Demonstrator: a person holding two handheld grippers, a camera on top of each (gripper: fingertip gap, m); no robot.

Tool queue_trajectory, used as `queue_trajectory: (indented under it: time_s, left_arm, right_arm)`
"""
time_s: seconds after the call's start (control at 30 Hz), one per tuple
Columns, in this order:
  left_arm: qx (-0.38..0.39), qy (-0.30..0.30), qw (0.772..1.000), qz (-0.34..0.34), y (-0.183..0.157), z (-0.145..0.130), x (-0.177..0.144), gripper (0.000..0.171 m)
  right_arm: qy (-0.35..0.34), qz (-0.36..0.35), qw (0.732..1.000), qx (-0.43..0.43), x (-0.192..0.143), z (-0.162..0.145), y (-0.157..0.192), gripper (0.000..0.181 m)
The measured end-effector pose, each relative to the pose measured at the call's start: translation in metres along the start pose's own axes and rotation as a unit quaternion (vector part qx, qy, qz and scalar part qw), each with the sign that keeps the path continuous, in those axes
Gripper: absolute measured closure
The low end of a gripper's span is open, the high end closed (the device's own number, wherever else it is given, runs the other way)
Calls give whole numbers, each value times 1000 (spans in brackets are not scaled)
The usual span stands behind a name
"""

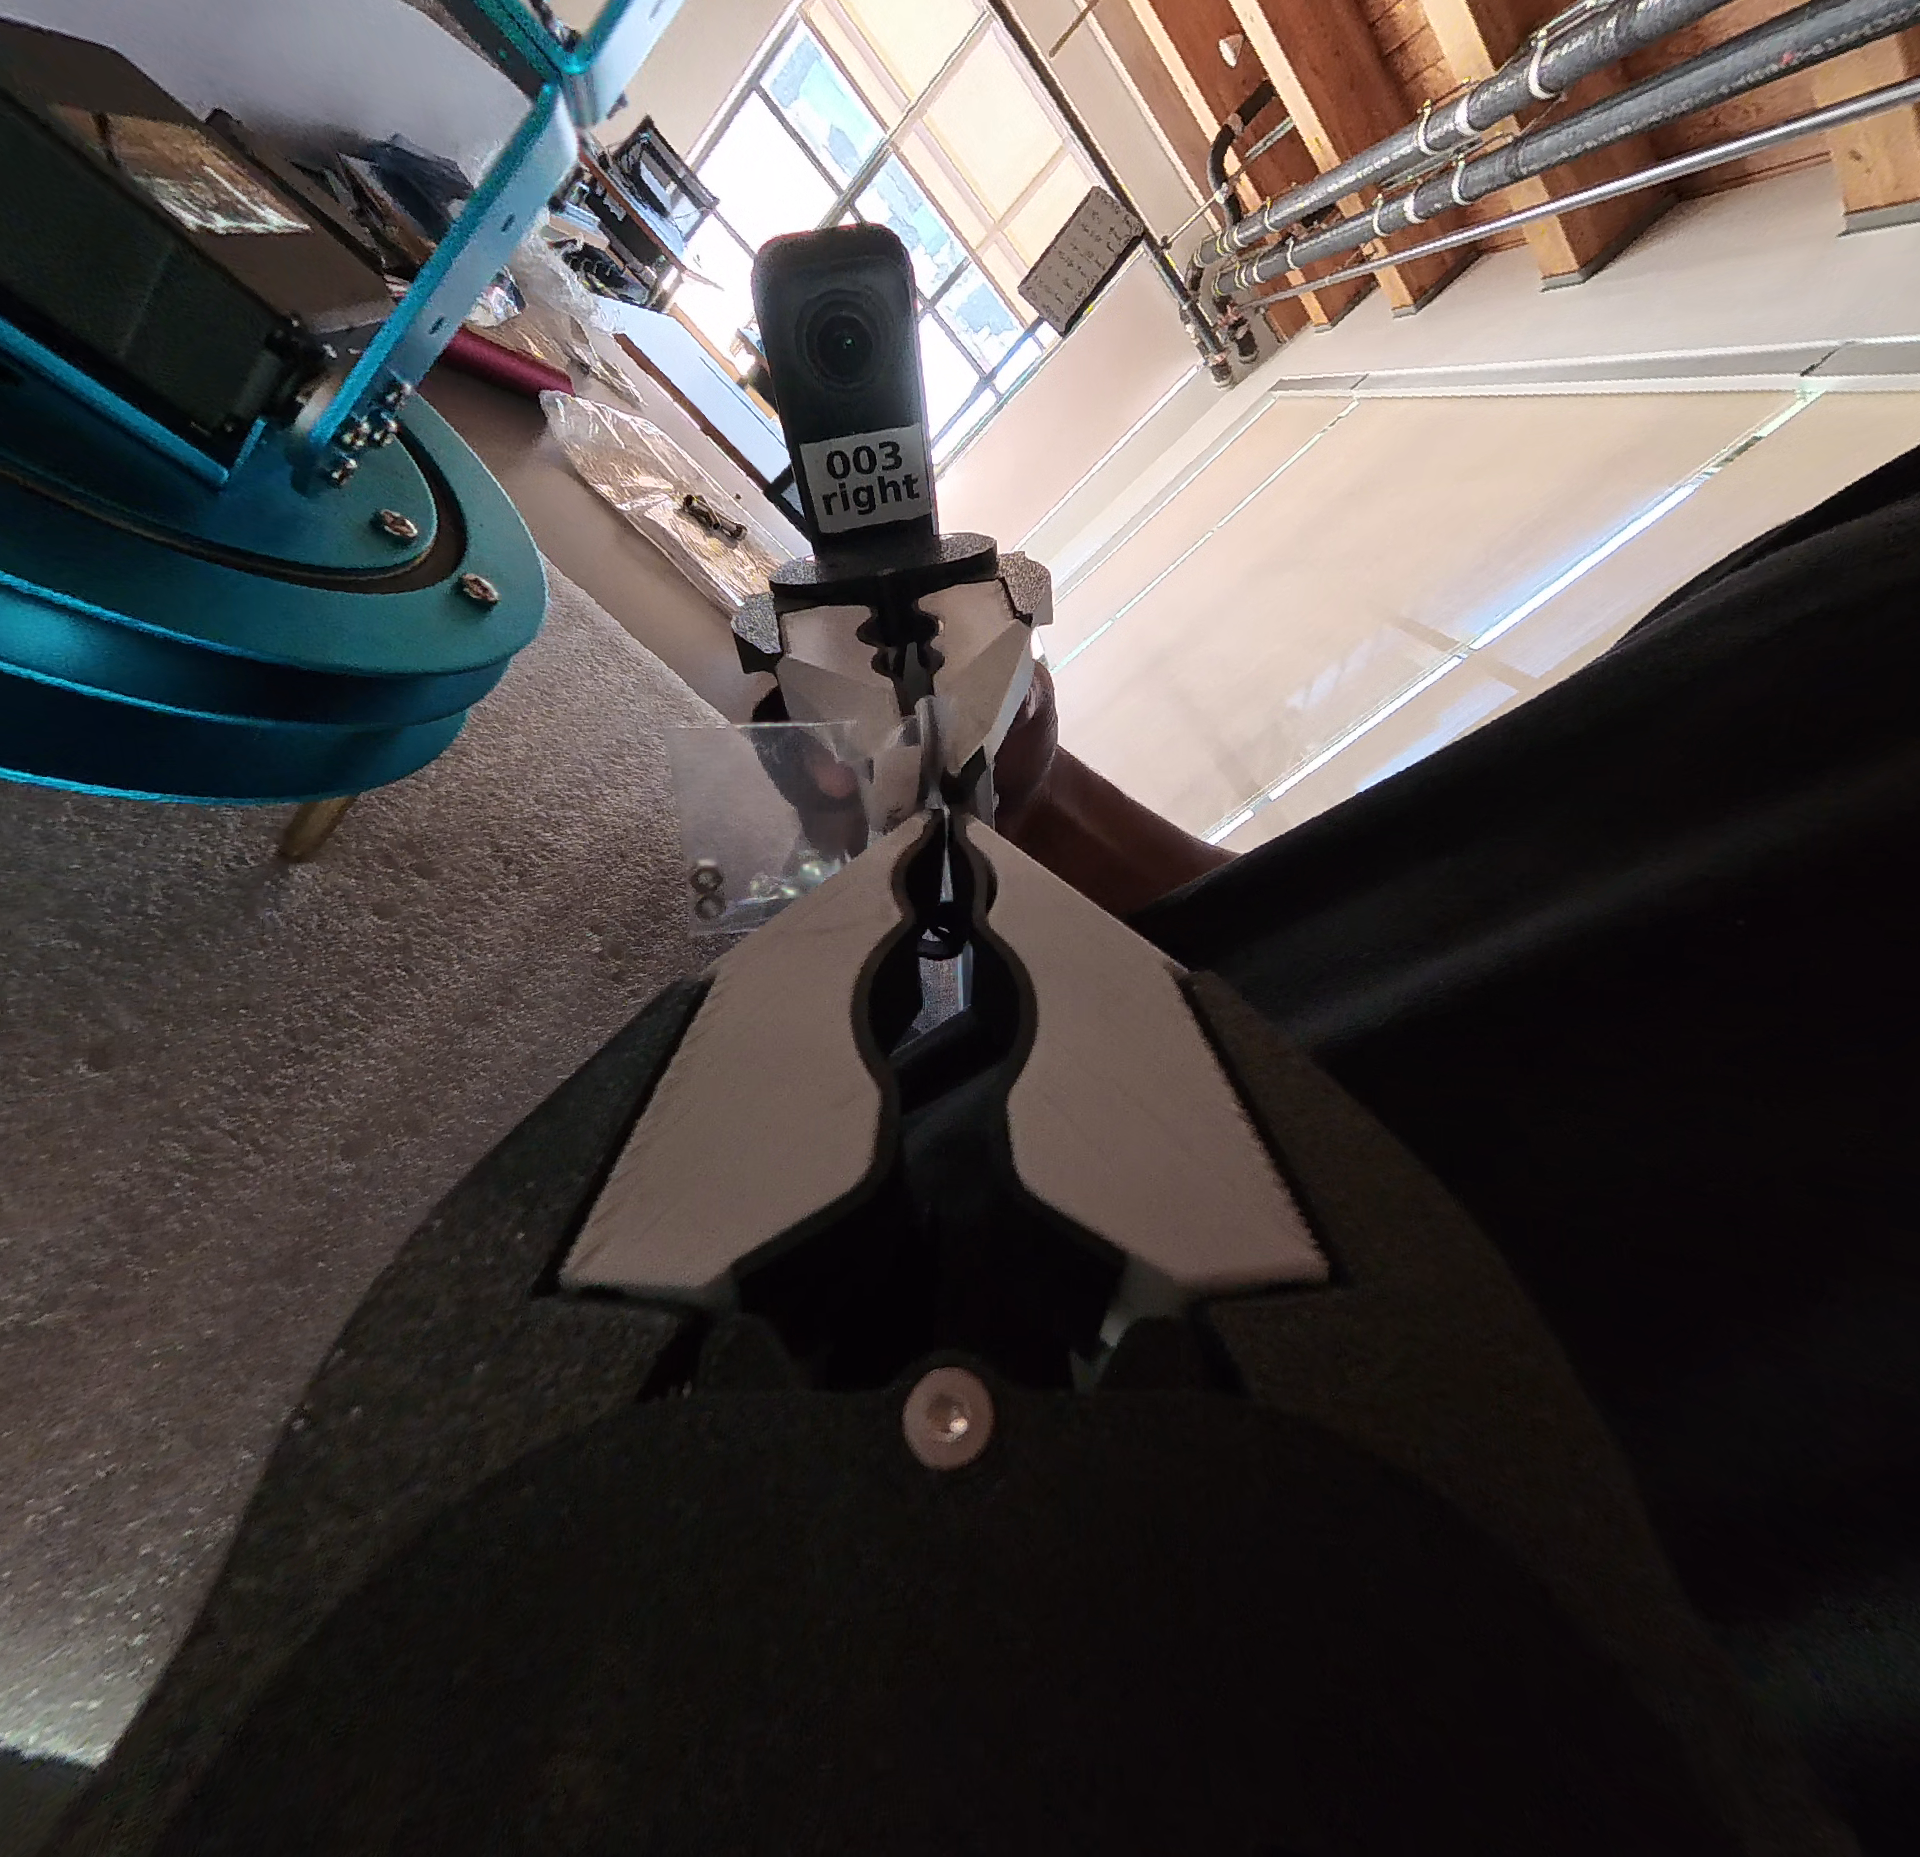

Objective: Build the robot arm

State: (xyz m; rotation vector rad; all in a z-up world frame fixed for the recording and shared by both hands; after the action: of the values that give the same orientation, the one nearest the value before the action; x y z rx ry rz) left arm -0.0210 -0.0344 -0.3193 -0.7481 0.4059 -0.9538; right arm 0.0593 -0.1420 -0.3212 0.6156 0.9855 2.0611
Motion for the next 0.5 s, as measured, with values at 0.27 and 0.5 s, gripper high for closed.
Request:
queue_trajectory:
  time_s: [0.27,0.5]
  left_arm:
    - [-43,-52,998,-5,7,4,-2,171]
    - [-128,-123,984,-25,22,13,-9,171]
  right_arm:
    - [-5,-36,999,-2,-1,2,-5,164]
    - [57,-243,938,-241,-2,8,9,138]
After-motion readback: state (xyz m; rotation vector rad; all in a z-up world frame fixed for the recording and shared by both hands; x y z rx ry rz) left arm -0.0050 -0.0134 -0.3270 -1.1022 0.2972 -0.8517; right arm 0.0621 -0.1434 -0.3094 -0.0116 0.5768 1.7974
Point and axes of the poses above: each gripper's, where its closed fingertips meet, x out along the fingers, z out of its top, y = z × x across the jaws, the point moved 7 cm from there along -x, back along the fingers, and after that the axes turned 2 degrees about z, right-handed, at the moved point
